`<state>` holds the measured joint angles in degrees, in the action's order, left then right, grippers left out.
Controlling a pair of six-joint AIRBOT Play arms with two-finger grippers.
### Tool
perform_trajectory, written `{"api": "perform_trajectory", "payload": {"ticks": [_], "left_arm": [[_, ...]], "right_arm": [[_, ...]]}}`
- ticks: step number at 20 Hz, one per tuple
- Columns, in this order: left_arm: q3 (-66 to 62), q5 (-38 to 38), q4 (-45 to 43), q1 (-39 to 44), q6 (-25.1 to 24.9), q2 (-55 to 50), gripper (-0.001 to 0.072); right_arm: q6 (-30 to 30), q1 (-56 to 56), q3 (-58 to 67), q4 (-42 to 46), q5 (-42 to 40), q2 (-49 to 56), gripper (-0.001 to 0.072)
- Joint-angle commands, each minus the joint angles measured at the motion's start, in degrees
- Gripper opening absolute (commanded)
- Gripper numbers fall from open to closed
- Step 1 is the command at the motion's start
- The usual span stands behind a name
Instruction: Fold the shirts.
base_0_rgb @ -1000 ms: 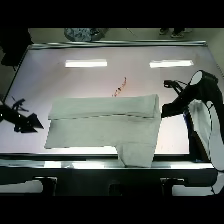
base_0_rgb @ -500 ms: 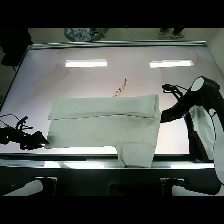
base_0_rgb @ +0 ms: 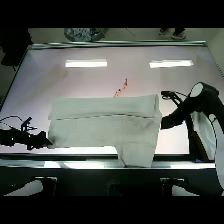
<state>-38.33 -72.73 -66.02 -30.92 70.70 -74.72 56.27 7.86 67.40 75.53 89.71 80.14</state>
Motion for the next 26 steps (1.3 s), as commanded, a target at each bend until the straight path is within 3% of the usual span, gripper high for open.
{"api": "perform_trajectory", "payload": {"ticks": [1, 8, 11, 15, 16, 18, 22, 26], "left_arm": [[1.3, -0.3, -0.9, -0.1, -1.3, 0.0, 0.0033], [1.3, -0.9, -1.0, -0.1, -2.4, 0.3, 0.0033], [1.3, -1.4, -1.0, -0.1, -2.4, 0.3, 0.0033], [1.3, -1.4, -1.0, -0.1, -2.4, 0.3, 0.0033], [1.2, -1.4, -1.0, -0.1, -2.8, 0.3, 0.0033], [0.9, -1.4, -1.0, -0.1, -3.5, 0.3, 0.0033], [-3.8, -2.4, 4.0, -0.1, -6.7, 2.2, 0.0032], [-8.4, -2.7, 11.7, 0.0, -4.5, 6.8, 0.0028]], "right_arm": [[-2.3, 3.5, -11.0, -4.2, -1.9, -5.3, 0.0457], [-6.0, 8.7, -31.9, -11.9, -8.7, -10.9, 0.0483], [-5.5, 8.7, -35.6, -12.4, -13.1, -10.9, 0.0483], [-5.5, 8.7, -39.7, -19.1, -19.1, -10.9, 0.0471], [-5.5, 8.7, -40.7, -19.8, -19.8, -10.9, 0.0412], [-5.2, 8.7, -41.0, -18.9, -20.0, -10.9, 0.0048], [-8.6, 8.7, -36.8, -19.2, -17.2, -11.6, 0.0045], [-7.5, 8.7, -25.4, -21.6, -17.0, -14.6, 0.0043]]}}
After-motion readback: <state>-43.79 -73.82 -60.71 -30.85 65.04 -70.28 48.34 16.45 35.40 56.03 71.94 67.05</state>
